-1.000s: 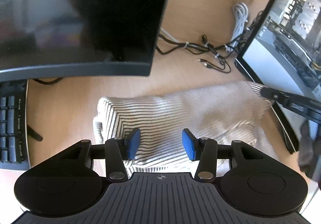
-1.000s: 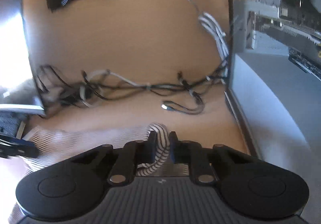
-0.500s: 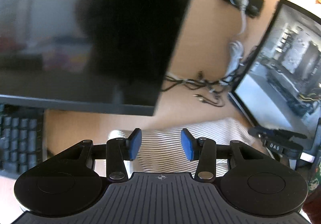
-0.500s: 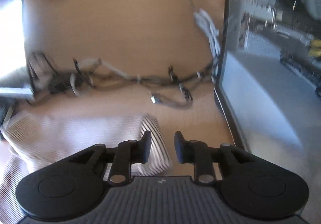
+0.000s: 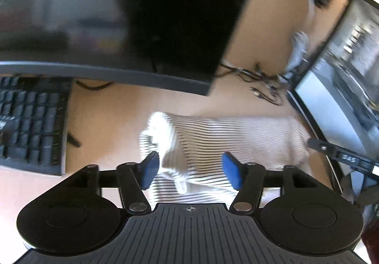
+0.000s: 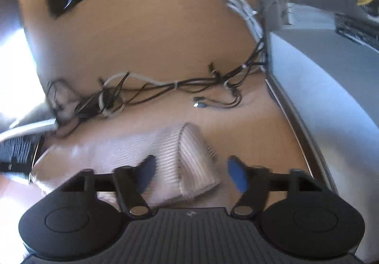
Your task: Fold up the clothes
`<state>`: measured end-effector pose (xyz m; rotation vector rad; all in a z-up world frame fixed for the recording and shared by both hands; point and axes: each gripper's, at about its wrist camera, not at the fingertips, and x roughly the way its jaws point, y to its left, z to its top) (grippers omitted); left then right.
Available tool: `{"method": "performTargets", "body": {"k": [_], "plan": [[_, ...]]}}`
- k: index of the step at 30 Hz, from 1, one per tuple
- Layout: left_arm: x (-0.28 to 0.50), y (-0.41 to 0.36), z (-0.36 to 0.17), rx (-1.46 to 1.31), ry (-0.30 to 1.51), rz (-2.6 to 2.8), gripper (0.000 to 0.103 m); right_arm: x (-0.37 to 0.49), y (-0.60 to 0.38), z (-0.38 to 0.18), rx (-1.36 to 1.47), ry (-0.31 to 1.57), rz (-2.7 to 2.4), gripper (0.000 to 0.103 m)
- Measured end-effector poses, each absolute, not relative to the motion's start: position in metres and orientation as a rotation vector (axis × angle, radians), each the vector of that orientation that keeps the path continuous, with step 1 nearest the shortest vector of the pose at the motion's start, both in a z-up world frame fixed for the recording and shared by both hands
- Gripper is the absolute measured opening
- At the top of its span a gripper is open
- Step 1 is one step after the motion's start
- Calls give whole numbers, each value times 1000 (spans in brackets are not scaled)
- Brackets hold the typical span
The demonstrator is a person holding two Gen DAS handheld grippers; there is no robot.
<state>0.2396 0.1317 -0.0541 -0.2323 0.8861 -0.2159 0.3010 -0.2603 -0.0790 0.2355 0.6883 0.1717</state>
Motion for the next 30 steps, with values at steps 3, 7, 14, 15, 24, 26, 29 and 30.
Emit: {"method": "performTargets", "body": {"k": [3,7,14,15,24,26,29,30], "plan": [[249,130,-70,-233,930,-175,68,319,-257,-96,281,741,171,69],[253,119,-76,-200,933,-195,42,324,-235,-103,244,756,218,33],[220,132,-20,-222,848,-329,25,281,-234,-36,199,643,297,19],[209,134,-14,-220,843,-349,25,272,-236,-30,201,641,307,19],[156,126,-71,-163,1061,-411,30,239,-251,-83,237,847,238,21],[158,127,-76,-144,1082,-402,34,240,-252,-94,241,873,219,28],[159,131,-62,-119,1051,-399,42,242,-253,-82,211,859,200,39],[159,132,-52,-119,1015,-406,55,241,-252,-73,181,830,188,43]]}}
